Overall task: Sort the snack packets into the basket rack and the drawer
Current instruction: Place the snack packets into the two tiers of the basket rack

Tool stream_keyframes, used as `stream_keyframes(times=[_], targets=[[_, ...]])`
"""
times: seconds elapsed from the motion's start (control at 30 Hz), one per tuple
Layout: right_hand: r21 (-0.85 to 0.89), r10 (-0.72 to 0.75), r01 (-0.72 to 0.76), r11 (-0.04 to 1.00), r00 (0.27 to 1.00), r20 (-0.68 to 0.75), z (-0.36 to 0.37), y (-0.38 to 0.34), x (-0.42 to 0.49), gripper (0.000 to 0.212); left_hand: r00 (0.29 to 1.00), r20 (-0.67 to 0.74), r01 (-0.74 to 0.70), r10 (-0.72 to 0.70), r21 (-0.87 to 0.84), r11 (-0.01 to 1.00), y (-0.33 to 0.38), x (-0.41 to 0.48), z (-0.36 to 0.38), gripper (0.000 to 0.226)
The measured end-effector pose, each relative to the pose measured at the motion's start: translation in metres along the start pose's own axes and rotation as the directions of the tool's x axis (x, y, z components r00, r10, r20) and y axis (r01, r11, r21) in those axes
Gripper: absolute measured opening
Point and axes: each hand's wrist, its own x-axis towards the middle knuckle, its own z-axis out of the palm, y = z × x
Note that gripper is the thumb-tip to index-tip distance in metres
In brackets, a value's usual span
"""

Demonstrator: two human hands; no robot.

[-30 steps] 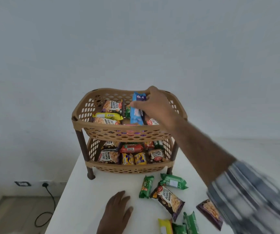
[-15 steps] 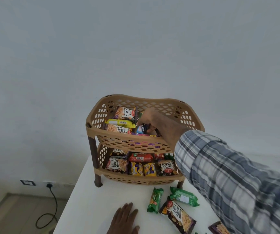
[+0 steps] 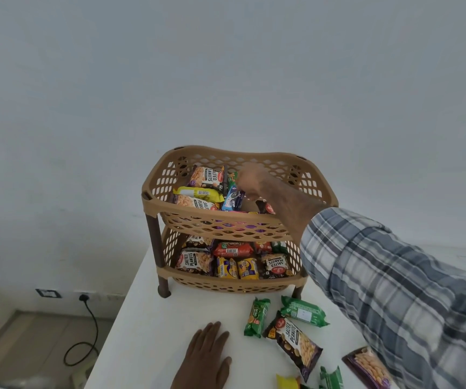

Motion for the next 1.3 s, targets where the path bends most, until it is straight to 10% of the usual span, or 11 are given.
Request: stream_keyframes(times=[0.23, 0.4, 0.57, 0.73, 0.97, 1.13, 1.3], targets=[[0.158, -0.275, 0.342, 0.926, 0.901, -0.337, -0.036, 0.011, -0.083, 0.022, 0.999, -0.046, 0.01, -0.008, 0.04, 0.999, -0.001, -0.009, 0.004, 0.055], [0.248, -0.145, 0.415, 0.875, 0.714, -0.685, -0.005, 0.092, -0.201, 0.013, 0.997, -0.074, 0.021, -0.022, -0.016, 1.0, 0.007, -0.006, 0.0, 0.054], [0.348, 0.179, -0.026, 0.937, 0.891, -0.417, 0.084, 0.197, -0.28, 0.012, 0.999, -0.034, 0.036, -0.043, -0.187, 0.982, 0.052, 0.021, -0.017, 0.064], [0.333, 0.246, -0.151, 0.931, 0.933, -0.264, 0.136, 0.237, -0.321, 0.018, 0.984, 0.177, 0.046, -0.036, -0.053, 0.998, 0.083, 0.057, -0.018, 0.085], [0.423, 0.22, -0.135, 0.896, 0.962, -0.161, 0.148, 0.22, -0.319, 0.016, 0.989, 0.014, 0.147, -0.146, -0.06, 0.987, 0.092, 0.052, -0.024, 0.024], [0.512, 0.168, -0.138, 0.848, 0.986, -0.014, 0.134, 0.175, -0.305, 0.046, 0.945, 0.01, 0.238, -0.328, -0.71, 0.663, 0.097, 0.023, -0.057, 0.029], [0.678, 0.098, -0.098, 0.728, 0.994, 0.039, 0.116, 0.121, -0.28, 0.046, 0.971, 0.016, 0.102, -0.239, -0.932, 0.349, 0.126, 0.009, -0.111, 0.024]])
